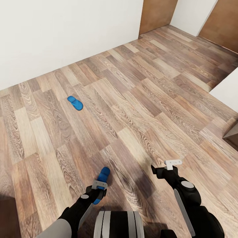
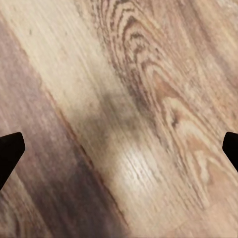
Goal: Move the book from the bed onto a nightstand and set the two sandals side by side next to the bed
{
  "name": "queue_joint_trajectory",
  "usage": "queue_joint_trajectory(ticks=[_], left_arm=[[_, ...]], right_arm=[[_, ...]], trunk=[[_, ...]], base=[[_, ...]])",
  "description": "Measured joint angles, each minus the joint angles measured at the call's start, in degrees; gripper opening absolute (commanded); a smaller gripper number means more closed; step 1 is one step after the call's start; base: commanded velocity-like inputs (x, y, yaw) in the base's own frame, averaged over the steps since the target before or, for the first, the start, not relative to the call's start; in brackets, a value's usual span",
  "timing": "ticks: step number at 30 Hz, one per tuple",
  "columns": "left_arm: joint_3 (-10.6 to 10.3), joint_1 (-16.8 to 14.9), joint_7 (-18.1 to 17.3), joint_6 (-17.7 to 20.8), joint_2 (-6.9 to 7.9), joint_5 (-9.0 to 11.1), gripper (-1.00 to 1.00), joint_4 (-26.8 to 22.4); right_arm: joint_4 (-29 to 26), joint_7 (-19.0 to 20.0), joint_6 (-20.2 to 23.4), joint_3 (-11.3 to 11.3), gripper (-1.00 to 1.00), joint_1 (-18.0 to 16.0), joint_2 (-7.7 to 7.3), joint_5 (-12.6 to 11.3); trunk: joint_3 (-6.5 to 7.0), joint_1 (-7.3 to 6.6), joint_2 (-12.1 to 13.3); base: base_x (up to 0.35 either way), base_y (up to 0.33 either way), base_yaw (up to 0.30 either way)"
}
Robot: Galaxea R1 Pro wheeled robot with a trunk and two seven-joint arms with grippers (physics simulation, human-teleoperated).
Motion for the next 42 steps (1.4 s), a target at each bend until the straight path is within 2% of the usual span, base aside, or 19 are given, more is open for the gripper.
queue_joint_trajectory(ticks=[14,18,33,38,42], left_arm=[[0.00,0.00,0.00,0.00,0.00,0.00,1.00,0.00],[0.00,0.00,0.00,0.00,0.00,0.00,1.00,0.00],[0.04,0.01,0.00,-0.01,0.00,0.00,1.00,0.00],[0.47,-0.03,0.43,0.10,-0.08,-0.52,1.00,-0.89],[0.50,-0.04,0.39,0.11,-0.07,-0.51,1.00,-1.07]], right_arm=[[0.02,0.00,0.00,0.00,1.00,0.08,-0.02,0.00],[0.04,0.00,0.00,0.00,1.00,0.09,-0.02,0.00],[0.01,0.00,0.00,0.00,1.00,0.10,-0.06,0.00],[0.03,0.00,0.00,0.00,1.00,0.10,-0.09,-0.01],[0.04,0.00,0.00,-0.01,1.00,0.10,-0.10,0.00]], trunk=[[0.00,0.00,0.00],[-0.88,0.11,-0.05],[-0.89,0.10,-0.05],[-1.99,-0.09,-0.13],[-2.00,0.18,-0.14]], base=[[0.000,0.000,0.000],[0.000,0.000,0.000],[0.000,0.000,0.000],[0.000,0.000,0.000],[0.000,0.000,0.000]])
